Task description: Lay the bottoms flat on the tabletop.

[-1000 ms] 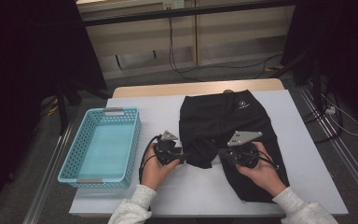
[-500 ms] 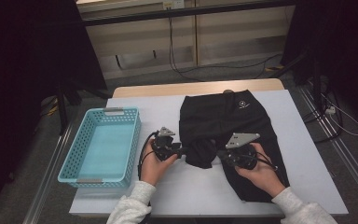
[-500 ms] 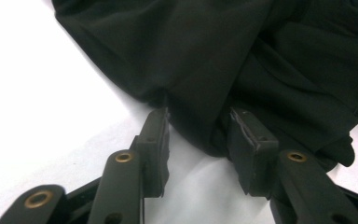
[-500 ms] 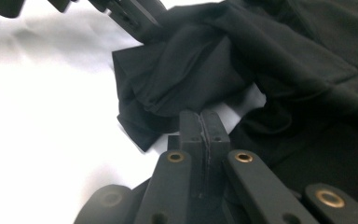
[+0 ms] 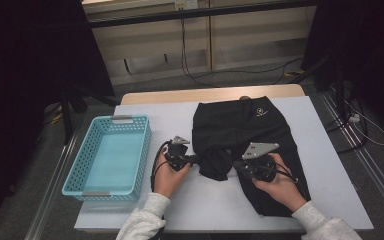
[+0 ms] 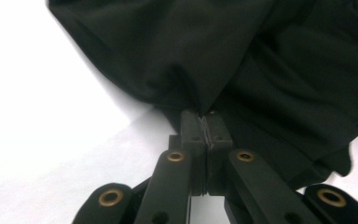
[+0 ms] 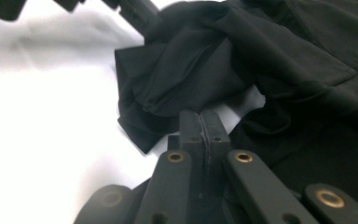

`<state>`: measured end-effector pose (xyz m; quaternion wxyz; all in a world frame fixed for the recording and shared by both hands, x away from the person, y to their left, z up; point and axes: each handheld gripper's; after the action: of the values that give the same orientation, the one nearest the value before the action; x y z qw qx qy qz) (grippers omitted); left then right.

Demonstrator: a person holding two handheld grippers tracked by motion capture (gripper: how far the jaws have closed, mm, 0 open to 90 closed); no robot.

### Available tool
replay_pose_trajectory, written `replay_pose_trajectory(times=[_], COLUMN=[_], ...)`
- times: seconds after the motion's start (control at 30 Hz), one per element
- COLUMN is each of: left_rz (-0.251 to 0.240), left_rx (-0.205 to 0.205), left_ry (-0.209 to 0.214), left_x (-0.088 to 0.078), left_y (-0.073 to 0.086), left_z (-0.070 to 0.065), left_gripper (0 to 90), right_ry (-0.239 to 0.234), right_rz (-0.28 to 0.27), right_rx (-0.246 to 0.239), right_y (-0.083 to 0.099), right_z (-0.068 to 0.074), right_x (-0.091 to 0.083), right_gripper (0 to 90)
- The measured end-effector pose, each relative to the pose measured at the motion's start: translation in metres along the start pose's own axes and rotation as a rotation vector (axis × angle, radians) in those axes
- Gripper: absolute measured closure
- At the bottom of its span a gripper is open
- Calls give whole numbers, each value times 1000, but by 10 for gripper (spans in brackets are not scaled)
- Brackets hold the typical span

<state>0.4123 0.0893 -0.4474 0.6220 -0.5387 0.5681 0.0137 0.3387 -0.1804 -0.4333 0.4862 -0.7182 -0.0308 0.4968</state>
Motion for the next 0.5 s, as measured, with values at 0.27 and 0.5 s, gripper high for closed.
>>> replay_pose_trajectory(times=[0.27, 0.5], left_rz=[-87, -113], left_rx=[-54, -53], left_ry=[32, 41], left_x=[-40, -46], left_y=[-13, -16], left_z=[5, 0], left_gripper=[898, 898], right_ry=[-6, -8], right_rz=[-16, -4], right_rx=[25, -1], right_y=[-2, -4], right_z=[-2, 6], right_x=[-2, 5], right_gripper=[900, 710])
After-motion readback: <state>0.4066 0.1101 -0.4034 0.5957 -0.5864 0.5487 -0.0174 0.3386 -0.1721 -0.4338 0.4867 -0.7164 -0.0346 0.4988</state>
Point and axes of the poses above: each handheld gripper's, and its own axes: x roughly forward along the jaws, y roughly out of its underside, z roughly to its left, and after that the axes turned 4 degrees about z, right-handed
